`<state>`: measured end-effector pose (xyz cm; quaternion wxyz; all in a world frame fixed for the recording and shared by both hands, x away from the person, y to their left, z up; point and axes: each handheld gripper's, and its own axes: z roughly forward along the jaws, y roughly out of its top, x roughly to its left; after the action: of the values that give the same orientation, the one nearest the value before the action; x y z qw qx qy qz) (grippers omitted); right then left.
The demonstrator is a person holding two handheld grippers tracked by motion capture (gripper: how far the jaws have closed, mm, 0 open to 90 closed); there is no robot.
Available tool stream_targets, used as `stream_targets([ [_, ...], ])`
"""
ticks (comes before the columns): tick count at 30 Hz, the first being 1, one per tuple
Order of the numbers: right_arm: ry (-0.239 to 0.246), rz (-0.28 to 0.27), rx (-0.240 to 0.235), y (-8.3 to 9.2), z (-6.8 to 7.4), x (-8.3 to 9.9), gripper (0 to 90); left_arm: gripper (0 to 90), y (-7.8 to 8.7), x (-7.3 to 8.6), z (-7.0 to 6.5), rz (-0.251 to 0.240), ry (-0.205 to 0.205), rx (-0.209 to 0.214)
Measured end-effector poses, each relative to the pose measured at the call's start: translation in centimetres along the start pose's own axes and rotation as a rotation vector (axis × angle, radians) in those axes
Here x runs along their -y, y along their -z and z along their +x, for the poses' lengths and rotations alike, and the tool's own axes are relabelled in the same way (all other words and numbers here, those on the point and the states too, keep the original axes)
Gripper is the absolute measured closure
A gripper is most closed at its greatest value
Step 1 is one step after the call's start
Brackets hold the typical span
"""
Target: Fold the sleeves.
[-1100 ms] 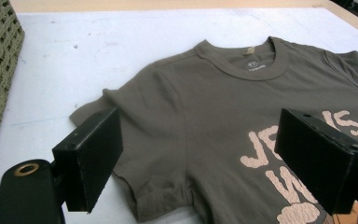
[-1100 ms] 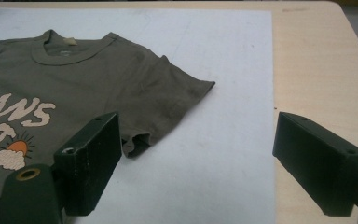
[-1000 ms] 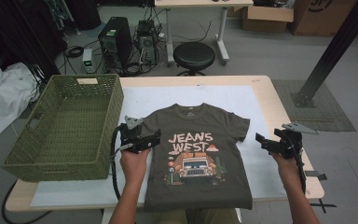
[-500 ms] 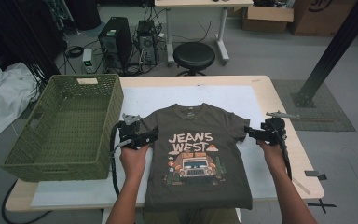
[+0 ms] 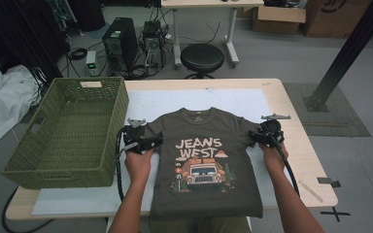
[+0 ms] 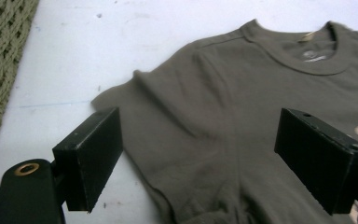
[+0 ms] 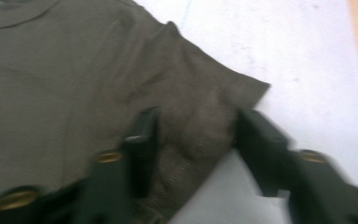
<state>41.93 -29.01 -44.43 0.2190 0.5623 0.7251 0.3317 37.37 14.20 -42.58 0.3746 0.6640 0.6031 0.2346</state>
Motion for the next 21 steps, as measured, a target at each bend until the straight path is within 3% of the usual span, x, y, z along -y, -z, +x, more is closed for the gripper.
stream_targets([
  [3,-0.021,0.002,-0.041,0.0,-0.3,-0.1,85.3,15.9,-0.6,0.3,0.2,0.007,0.009,-0.016],
  [6,-0.016,0.006,-0.081,-0.1,0.2,-0.6,86.5,16.1,-1.0,0.4,0.4,0.018,0.011,-0.020],
  [9,0.001,-0.066,-0.154,1.0,1.7,-1.7,86.4,16.2,-1.1,0.5,0.5,0.020,0.017,-0.028],
  [11,0.027,-0.098,-0.238,1.9,3.6,-2.9,83.8,16.3,-1.3,0.5,0.6,0.025,0.027,-0.033],
  [12,0.030,-0.102,-0.286,2.1,4.3,-3.3,72.3,16.4,-1.3,0.5,0.7,0.030,0.034,-0.036],
  [13,0.019,-0.092,-0.369,2.4,5.4,-3.9,65.4,16.7,-1.4,0.5,0.7,0.035,0.041,-0.043],
  [14,0.022,-0.085,-0.398,2.7,6.1,-4.2,60.7,17.4,-1.6,0.5,0.8,0.039,0.048,-0.053],
  [17,0.058,-0.130,-0.333,3.8,6.7,-4.4,57.4,24.8,-2.0,0.7,0.9,0.072,0.059,-0.100],
  [21,0.034,-0.129,-0.285,4.4,4.9,-3.5,54.6,33.4,-2.2,0.7,1.1,0.063,0.080,-0.130],
])
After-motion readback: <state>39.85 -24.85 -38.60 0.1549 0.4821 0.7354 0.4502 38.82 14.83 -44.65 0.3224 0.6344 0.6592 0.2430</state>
